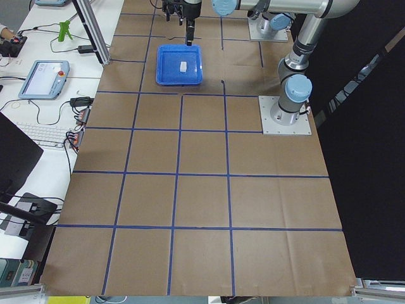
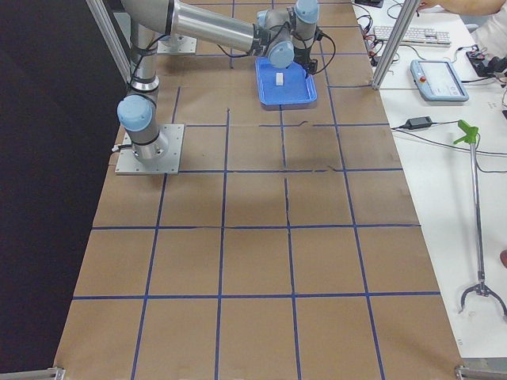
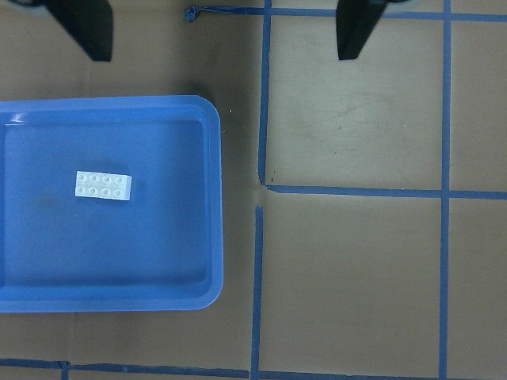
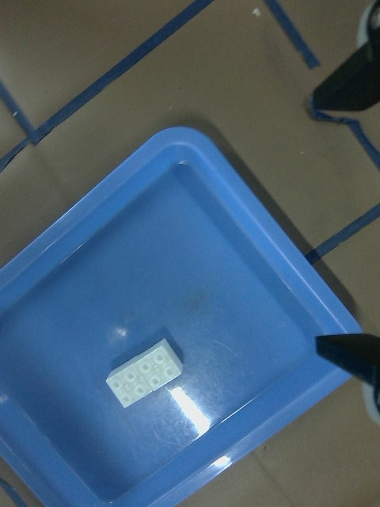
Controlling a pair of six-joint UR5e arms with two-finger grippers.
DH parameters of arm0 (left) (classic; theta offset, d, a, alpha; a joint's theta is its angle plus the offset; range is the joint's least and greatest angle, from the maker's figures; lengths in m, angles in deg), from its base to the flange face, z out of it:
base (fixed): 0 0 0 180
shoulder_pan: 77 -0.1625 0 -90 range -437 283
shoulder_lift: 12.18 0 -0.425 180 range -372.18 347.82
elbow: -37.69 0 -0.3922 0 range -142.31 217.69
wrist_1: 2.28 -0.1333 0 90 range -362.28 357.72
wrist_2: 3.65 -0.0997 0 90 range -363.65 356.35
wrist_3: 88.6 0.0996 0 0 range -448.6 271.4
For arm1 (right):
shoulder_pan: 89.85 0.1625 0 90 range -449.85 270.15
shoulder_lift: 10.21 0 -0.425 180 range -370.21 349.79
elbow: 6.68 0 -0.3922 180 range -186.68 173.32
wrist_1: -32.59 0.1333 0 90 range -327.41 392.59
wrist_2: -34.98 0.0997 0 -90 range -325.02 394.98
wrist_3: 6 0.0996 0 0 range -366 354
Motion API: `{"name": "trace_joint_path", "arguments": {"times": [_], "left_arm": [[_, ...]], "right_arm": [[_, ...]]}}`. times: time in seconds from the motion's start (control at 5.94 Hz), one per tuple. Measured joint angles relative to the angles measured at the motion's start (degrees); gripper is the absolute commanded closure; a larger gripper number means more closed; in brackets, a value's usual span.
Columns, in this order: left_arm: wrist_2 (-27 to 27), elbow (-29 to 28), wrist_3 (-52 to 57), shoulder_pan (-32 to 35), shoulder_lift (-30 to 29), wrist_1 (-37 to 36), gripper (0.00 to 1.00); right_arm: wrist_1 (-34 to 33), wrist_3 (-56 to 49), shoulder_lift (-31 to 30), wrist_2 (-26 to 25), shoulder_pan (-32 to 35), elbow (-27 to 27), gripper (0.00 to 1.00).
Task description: Assemble white blocks and place on blue tray
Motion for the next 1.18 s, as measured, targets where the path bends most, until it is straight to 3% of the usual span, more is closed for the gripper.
{"name": "trace_joint_path", "arguments": {"times": [0.5,0.84,1.18], "left_arm": [[0.0,0.1,0.0,0.0,0.0,0.0,0.01],[0.0,0.1,0.0,0.0,0.0,0.0,0.01],[0.0,0.2,0.1,0.0,0.0,-0.2,0.01]], "right_arm": [[14.8,28.1,-7.6,-6.7,-2.4,3.5,0.00],[22.4,45.8,-11.1,-8.3,-2.7,4.0,0.00],[25.4,51.9,-13.5,-10.7,-2.9,3.7,0.00]]}}
